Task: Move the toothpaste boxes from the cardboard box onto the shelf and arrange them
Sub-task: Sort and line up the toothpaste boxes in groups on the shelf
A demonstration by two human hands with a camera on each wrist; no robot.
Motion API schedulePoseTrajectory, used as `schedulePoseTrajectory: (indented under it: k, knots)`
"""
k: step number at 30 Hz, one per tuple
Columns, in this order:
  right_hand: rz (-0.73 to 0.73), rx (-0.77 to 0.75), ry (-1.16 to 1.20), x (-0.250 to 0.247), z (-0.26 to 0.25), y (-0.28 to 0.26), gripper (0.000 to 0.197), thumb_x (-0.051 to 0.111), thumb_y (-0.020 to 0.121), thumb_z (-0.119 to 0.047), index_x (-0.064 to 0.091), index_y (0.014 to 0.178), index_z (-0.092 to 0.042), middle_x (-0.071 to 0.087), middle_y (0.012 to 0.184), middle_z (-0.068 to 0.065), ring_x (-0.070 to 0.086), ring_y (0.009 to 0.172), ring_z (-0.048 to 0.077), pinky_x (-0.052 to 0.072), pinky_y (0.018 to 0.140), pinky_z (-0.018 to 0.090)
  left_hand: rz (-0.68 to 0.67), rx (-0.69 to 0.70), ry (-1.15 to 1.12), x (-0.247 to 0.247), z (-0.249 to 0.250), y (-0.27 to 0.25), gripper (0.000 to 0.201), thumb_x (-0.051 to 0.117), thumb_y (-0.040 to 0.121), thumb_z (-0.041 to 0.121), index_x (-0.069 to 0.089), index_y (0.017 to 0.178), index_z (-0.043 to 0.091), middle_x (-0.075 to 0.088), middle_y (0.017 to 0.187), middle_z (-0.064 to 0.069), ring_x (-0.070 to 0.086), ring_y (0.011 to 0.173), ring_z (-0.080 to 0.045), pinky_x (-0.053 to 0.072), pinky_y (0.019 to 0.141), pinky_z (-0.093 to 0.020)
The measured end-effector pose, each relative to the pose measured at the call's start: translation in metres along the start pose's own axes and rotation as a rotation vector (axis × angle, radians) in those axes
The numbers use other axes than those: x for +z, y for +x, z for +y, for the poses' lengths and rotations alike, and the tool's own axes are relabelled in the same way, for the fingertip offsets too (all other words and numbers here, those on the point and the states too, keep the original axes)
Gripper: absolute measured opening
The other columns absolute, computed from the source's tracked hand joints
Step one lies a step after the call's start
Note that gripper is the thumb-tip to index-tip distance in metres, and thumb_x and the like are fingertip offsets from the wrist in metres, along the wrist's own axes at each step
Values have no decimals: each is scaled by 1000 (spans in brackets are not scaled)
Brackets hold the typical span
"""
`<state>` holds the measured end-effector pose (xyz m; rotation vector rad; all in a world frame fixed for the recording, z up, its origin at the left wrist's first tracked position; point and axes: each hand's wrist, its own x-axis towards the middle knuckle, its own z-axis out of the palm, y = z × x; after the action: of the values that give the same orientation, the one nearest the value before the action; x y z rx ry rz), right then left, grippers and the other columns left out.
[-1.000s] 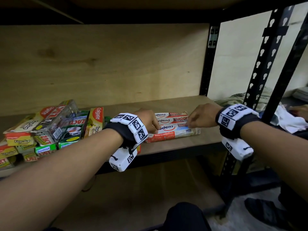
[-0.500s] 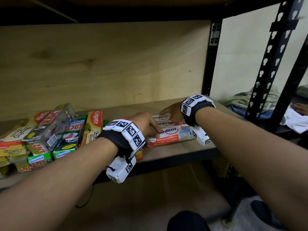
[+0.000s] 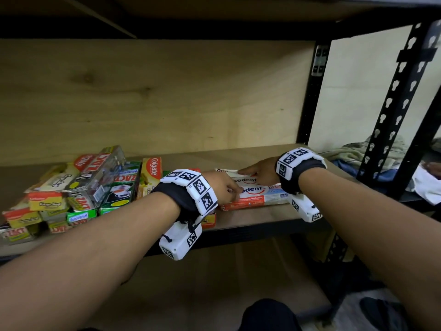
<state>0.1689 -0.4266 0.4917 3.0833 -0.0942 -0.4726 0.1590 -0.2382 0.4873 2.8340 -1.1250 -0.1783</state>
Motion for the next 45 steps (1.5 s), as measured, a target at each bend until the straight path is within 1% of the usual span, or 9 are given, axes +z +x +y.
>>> schedulePoseTrajectory:
  k: [5,12,18,22,27,33,37,40,45]
  knots:
    - [-78,-54,-31,-15,-12,-45,64,52,95,-19,32,151,-44,29,160,-7,30,144,20,28,111,31,36,26,106,-4,-13,-23,49,55,92,52,55,137,33,57,137,4,54,123,-19,43,98,-27]
    - [12,-109,-5,-30,-47,-81,47,62,92,-45,51,137,-48,45,150,-8,43,135,16,31,111,34,130,-43,112,-39,-44,-70,39,60,88,51,67,122,32,69,117,4,63,105,-20,52,89,-30]
    - [47,-235,-4,-49,-106,-101,45,60,91,-53,54,135,-44,50,143,-10,49,128,17,39,103,33,236,-174,151,-69,-87,-116,37,59,87,56,68,115,32,66,121,5,61,107,-20,52,89,-32]
    - [84,-320,-53,-63,-149,-105,44,57,92,-57,54,135,-46,50,145,-8,47,130,20,36,105,37,278,-240,116,-82,-117,-152,33,60,90,49,69,115,30,66,121,4,61,107,-18,50,84,-27]
    - [114,-419,-95,-76,-209,-105,47,53,95,-55,49,140,-42,47,148,-3,46,132,20,36,107,36,296,-321,93,-93,-157,-193,29,58,91,49,69,112,33,66,114,8,58,93,-15,48,79,-26]
    - [180,-538,-82,-89,-276,-101,45,56,92,-57,52,135,-42,53,140,-5,51,126,18,37,99,31,312,-415,72,-92,-199,-233,30,61,87,51,70,109,32,67,114,11,62,102,-14,52,91,-32]
    - [212,-589,-88,-94,-316,-95,47,57,93,-55,52,136,-38,57,132,-9,56,117,15,41,93,27,315,-468,72,-88,-223,-253,33,62,86,52,70,111,32,67,114,10,62,102,-15,52,90,-32]
    - [229,-621,-92,-93,-342,-88,42,59,92,-54,56,131,-39,58,129,-5,61,89,7,47,94,31,312,-523,59,-80,-241,-265,33,62,87,52,69,110,31,67,112,9,61,99,-15,51,85,-29]
    - [271,-655,-140,-82,-376,-76,48,62,91,-51,55,135,-34,57,137,-6,56,119,17,42,90,24,227,-614,16,-59,-268,-277,37,63,86,51,68,116,29,68,114,6,63,102,-19,52,87,-30]
